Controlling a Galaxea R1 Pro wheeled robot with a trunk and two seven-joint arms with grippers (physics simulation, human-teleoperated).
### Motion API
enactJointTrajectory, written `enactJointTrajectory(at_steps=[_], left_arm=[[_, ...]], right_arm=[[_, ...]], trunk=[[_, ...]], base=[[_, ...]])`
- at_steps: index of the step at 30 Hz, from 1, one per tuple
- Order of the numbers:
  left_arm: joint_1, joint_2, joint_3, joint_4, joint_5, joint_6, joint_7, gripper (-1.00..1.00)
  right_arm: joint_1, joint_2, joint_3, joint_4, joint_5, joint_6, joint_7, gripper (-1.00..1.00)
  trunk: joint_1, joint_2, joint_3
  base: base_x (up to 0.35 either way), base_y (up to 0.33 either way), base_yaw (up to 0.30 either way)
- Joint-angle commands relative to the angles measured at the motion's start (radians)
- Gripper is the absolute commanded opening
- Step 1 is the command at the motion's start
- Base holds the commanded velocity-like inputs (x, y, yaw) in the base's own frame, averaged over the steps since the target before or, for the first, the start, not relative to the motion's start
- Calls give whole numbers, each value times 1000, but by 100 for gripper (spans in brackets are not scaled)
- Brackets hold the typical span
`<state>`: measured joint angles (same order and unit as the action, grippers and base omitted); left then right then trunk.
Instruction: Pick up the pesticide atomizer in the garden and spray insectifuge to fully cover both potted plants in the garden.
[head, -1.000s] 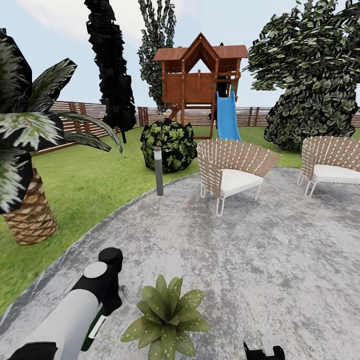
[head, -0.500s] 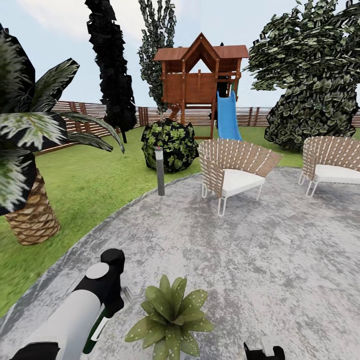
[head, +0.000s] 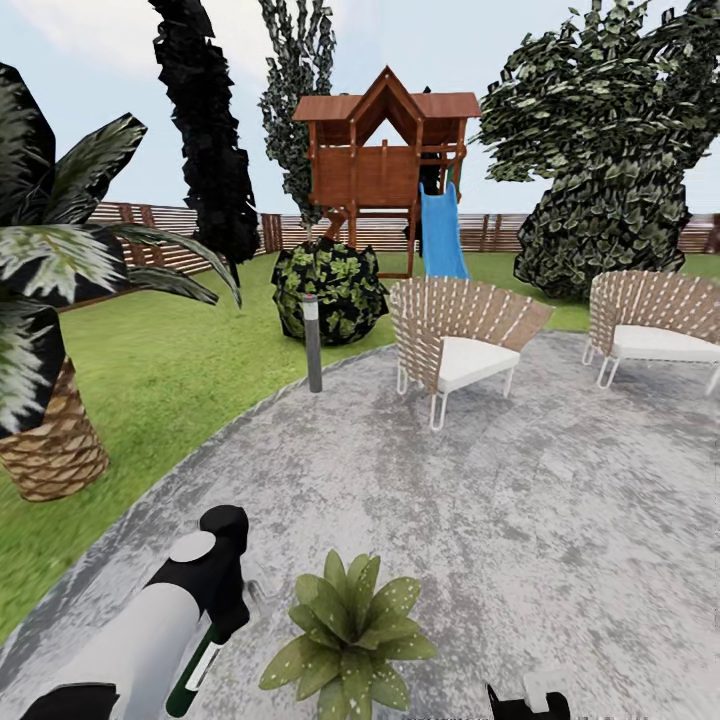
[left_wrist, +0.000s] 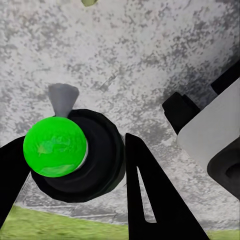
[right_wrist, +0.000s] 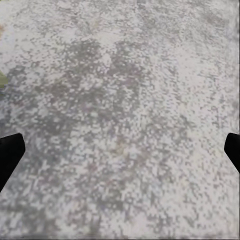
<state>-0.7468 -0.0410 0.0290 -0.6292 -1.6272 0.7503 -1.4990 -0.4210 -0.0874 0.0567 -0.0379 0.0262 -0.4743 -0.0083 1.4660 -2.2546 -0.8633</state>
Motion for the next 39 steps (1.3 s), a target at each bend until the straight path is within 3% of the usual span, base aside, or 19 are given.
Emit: enactJointTrajectory(at_steps=[1,13,17,20,21,22,28,30,33,36,39], left_arm=[[0,-1,3,-2,-10,11,-9,-100],[0,4,3,-3,-10,11,-8,-100],[1,5,3,2,10,11,45,-100],[35,4,2,2,108,11,151,-100],[49,2,2,3,152,11,216,-100],[58,4,3,3,218,11,287,-100],[62,7,3,2,273,11,297,-100],[62,7,3,2,308,11,299,-100],[65,9,4,2,337,9,321,-100],[82,12,15,2,401,4,406,-100],[97,12,41,2,474,-1,500,-100]], right_arm=[[-1,0,5,1,1,-3,-1,100],[-1,0,5,1,2,-3,-1,100],[-1,0,5,1,2,-3,-1,100],[-1,0,5,1,3,-3,-1,100],[-1,0,5,2,3,-3,-1,100],[-1,0,5,3,3,-3,-1,100],[-1,0,5,2,3,-3,1,100],[-1,-2,5,0,4,-3,1,100],[-1,-14,5,0,5,-3,3,100],[-1,-23,4,-1,4,-13,1,100],[-1,-54,4,2,2,-44,1,100]], trunk=[[0,0,-1],[0,0,-1],[0,0,-1],[0,0,-1],[0,0,-1],[0,0,-1],[0,0,-1],[0,0,-1],[0,0,-1],[0,0,-1],[0,0,-1]], base=[[0,1,-264],[-180,110,-63],[-213,238,0],[-45,245,0],[-10,78,0],[-1,8,0],[0,2,0],[0,0,0],[0,0,-92],[0,0,-239],[0,0,-239]])
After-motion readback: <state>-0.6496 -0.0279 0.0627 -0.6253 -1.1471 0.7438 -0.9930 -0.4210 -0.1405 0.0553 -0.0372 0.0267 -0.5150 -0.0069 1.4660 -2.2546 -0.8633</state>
